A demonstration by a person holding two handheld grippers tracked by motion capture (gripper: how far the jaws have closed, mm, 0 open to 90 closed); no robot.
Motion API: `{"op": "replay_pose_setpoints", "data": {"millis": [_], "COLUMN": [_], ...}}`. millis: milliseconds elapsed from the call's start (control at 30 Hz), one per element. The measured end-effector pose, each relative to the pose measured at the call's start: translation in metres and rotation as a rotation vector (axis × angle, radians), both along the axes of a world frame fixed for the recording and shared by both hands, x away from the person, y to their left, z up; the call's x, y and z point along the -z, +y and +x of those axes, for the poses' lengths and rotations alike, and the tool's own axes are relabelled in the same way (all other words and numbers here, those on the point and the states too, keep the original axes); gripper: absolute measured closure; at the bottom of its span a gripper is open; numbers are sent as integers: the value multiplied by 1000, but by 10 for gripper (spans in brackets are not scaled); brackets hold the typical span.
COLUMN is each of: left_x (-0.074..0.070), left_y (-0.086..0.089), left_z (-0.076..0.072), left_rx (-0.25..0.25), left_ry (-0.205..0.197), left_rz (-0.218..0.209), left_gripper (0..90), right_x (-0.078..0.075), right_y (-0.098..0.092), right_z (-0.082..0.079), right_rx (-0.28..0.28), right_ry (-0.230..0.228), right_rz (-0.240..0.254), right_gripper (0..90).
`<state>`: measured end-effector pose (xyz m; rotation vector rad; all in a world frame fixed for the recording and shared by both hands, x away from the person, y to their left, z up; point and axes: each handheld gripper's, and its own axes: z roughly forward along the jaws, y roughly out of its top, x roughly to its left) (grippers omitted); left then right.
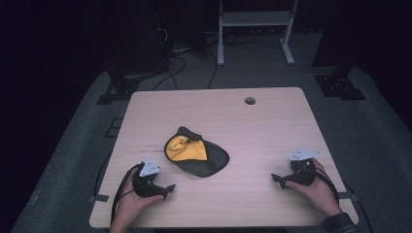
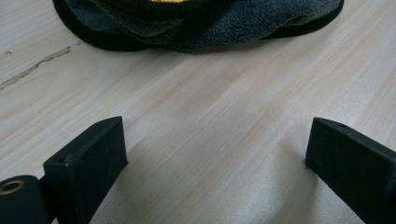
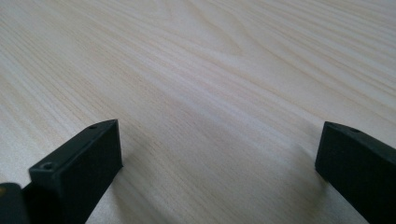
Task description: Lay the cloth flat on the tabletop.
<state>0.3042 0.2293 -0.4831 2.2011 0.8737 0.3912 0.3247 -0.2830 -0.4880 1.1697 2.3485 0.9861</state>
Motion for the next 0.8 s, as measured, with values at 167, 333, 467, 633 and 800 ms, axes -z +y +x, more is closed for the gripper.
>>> {"op": "replay_pose_setpoints", "data": {"millis": [167, 333, 467, 633, 800], "left_x": [0, -4, -12, -22, -33], "left_y": [1, 2, 2, 4, 4], "left_z": [0, -1, -2, 2, 11], "left_rx": [-13, -19, -21, -32, -36], "left_ry": [-6, 1, -21, -44, -60], "left_rz": [-5, -7, -37, -65, -84], "left_gripper": [63, 170, 166, 100, 75], "right_x": [0, 0, 0, 0, 0], "right_y": [0, 0, 1, 2, 3], "right_z": [1, 2, 4, 4, 5], "right_rx": [-5, -8, -9, -6, -7], "right_ry": [1, 1, -2, 2, 0], "right_rz": [-1, 0, 0, 1, -1], "right_gripper": [0, 0, 0, 0, 0]}}
